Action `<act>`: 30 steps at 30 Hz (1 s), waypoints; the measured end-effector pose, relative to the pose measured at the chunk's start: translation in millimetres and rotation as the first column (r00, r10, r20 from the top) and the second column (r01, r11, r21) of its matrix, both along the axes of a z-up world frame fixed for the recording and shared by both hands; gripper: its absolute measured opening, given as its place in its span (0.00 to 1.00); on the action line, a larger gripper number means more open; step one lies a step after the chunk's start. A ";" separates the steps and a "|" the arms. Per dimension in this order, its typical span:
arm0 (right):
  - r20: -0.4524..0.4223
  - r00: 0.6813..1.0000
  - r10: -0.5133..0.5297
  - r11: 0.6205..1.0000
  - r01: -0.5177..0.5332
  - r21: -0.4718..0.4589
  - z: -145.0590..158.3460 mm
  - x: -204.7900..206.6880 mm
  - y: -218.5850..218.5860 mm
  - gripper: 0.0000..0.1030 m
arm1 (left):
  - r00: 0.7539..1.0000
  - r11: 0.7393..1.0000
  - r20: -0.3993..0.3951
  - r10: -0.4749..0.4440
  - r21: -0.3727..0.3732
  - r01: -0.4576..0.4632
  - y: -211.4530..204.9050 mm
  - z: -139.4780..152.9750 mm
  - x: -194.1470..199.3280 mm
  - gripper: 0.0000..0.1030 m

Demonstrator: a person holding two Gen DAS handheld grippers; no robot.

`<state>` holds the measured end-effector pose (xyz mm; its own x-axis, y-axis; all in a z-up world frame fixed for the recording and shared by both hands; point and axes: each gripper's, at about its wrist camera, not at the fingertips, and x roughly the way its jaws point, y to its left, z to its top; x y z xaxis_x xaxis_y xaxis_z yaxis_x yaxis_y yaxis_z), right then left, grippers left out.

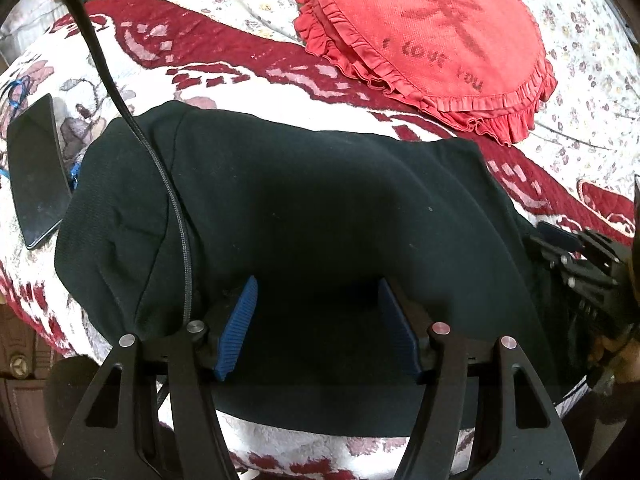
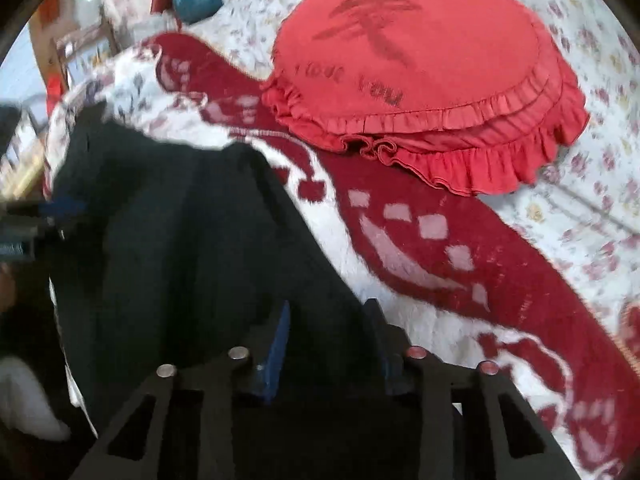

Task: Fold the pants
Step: 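Release the folded pants with the right gripper and move it toward the left gripper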

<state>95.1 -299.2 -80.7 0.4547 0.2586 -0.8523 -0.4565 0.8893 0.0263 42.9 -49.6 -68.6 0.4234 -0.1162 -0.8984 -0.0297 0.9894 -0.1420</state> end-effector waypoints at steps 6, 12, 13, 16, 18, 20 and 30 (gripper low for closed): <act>0.020 1.000 -0.019 1.000 0.020 -0.025 14.7 0.2 -2.9 0.02 | 1.000 1.000 0.000 0.000 -0.017 0.000 1.6 -0.2 0.5 0.61; 0.041 0.993 -0.111 0.993 0.112 -0.039 -0.2 12.5 -2.0 0.03 | 1.000 1.000 0.006 -0.011 0.015 0.010 -2.5 -1.0 -0.5 0.61; 0.056 0.989 -0.135 0.990 0.137 -0.035 3.4 11.3 -5.5 0.05 | 1.000 1.000 0.006 -0.014 0.017 0.013 -3.1 -0.1 -0.7 0.61; 0.058 0.978 -0.202 0.978 0.205 -0.044 18.6 0.3 -18.6 0.28 | 1.000 1.000 0.011 -0.015 0.003 0.015 -2.0 3.9 -3.5 0.61; 0.070 0.974 -0.214 0.977 0.214 0.007 33.6 -22.1 -29.7 0.29 | 1.000 1.000 0.016 -0.015 0.001 0.015 -2.9 6.3 -5.1 0.61; 0.055 0.972 -0.230 0.973 0.229 0.034 38.2 -43.7 -36.7 0.29 | 0.999 1.000 0.025 -0.022 0.002 0.022 -6.4 8.8 -6.6 0.61; 0.013 0.926 -0.377 0.926 0.377 -0.011 5.0 -101.1 -87.1 0.28 | 0.995 0.997 0.062 -0.078 0.004 0.078 -28.5 24.6 -16.6 0.61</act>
<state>-6.0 -386.3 -75.7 0.5255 0.0552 -0.8490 -0.0879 0.9961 0.0103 26.3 -78.1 -44.0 0.4679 -0.1503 -0.8709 0.0568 0.9885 -0.1401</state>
